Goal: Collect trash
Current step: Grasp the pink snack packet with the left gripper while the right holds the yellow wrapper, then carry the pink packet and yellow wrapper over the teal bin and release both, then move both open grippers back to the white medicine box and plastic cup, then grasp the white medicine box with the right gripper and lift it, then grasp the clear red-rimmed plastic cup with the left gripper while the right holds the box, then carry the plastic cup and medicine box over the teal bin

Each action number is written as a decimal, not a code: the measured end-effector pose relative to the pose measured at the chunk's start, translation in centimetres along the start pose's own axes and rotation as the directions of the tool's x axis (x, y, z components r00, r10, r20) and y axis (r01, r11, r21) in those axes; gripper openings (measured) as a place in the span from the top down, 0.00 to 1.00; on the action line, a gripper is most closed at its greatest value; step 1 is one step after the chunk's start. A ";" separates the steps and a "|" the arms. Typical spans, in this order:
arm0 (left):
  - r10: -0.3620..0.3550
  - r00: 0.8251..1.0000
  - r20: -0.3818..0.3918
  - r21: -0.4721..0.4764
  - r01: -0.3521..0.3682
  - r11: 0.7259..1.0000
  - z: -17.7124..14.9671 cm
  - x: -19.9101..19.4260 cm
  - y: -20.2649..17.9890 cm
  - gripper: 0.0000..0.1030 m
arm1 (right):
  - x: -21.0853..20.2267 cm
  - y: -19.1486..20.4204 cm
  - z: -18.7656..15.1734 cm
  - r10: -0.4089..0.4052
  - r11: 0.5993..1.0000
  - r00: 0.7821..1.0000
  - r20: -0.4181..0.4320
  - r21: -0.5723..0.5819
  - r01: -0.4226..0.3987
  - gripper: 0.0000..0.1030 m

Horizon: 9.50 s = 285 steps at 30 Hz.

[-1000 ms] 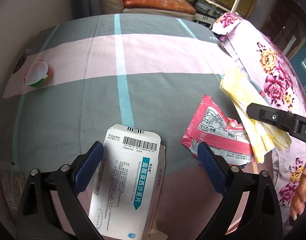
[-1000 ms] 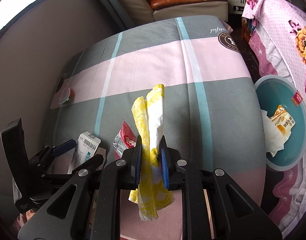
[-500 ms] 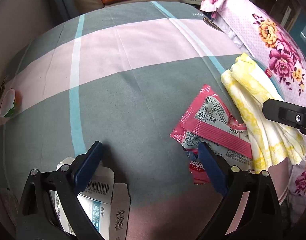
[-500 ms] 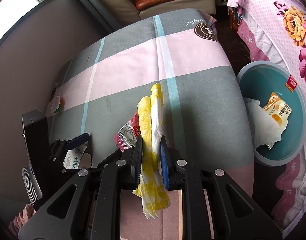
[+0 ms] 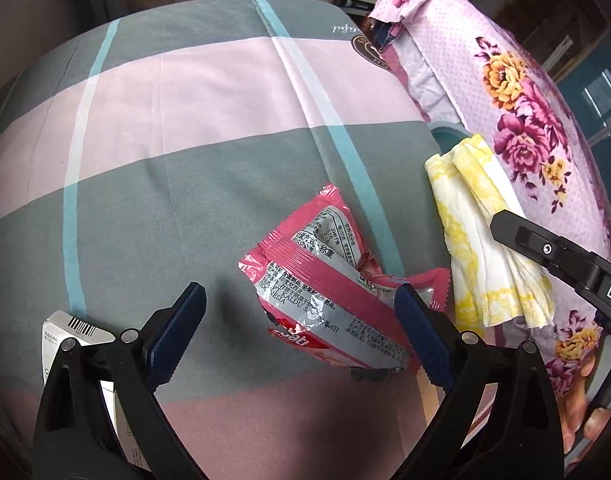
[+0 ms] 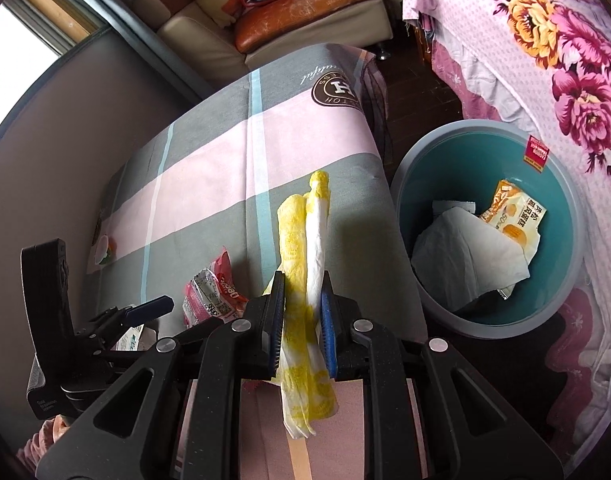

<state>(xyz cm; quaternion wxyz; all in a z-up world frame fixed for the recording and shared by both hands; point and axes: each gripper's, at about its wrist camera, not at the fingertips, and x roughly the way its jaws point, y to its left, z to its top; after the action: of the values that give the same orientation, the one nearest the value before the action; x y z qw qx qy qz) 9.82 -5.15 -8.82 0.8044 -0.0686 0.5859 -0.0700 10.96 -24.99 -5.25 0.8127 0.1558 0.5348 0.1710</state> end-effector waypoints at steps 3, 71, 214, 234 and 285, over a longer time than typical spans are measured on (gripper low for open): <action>0.040 0.999 -0.008 0.011 -0.040 0.999 0.3 1.1 -0.9 0.08 | -0.6 -1.1 -0.1 0.001 1.000 1.000 0.008 0.012 -0.001 0.85; -0.093 0.994 0.061 0.304 0.071 0.950 7.5 4.6 -16.2 0.19 | -3.2 -15.0 4.3 -0.224 0.947 0.973 0.047 0.246 0.206 0.82; 0.229 0.948 0.220 -0.312 -0.154 0.938 1.4 -5.5 23.9 0.50 | 13.3 20.3 2.0 -0.113 0.970 0.979 -0.170 -0.230 0.072 0.34; 0.196 0.963 0.183 -0.126 -0.175 0.976 1.5 -4.0 13.5 0.50 | 8.5 9.5 2.1 -0.057 0.998 0.992 -0.108 -0.023 0.055 0.34; 0.097 0.994 0.041 0.338 -0.105 0.935 3.0 2.9 -13.2 0.50 | -5.0 -15.0 1.8 -0.055 0.934 0.982 0.183 0.357 -0.014 0.34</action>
<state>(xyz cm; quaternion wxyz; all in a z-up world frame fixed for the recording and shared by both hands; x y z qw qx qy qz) 13.09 -18.59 -8.06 0.8136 0.1006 0.5583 -0.1278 12.47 -40.69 -7.03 0.8200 0.3106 0.4784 0.0471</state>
